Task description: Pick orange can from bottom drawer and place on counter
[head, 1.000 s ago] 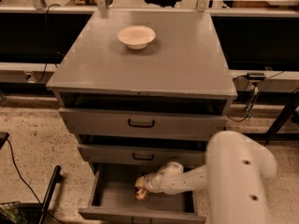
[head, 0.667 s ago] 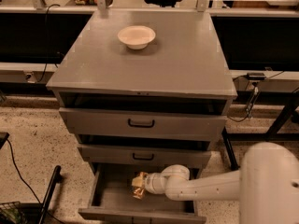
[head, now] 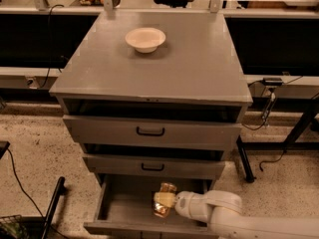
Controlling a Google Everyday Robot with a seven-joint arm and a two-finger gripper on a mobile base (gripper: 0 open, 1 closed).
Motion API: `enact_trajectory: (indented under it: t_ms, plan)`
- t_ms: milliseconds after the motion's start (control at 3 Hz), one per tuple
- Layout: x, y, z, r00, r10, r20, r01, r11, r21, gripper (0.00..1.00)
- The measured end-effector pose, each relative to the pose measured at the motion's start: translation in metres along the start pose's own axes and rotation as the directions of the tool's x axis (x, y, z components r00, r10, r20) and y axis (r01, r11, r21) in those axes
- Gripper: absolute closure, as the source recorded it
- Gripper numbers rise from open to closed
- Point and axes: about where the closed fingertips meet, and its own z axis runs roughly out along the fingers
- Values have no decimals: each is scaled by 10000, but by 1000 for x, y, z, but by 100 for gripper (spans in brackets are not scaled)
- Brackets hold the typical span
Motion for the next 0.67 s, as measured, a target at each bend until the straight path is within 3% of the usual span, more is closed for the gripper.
enact_trajectory:
  t_ms: [333,667]
  plan:
    - [11,-3,-72,9987,363,-354,-358,9993,144,88]
    - [44,-28,-148,10000,1,-12,-1,9998,186,100]
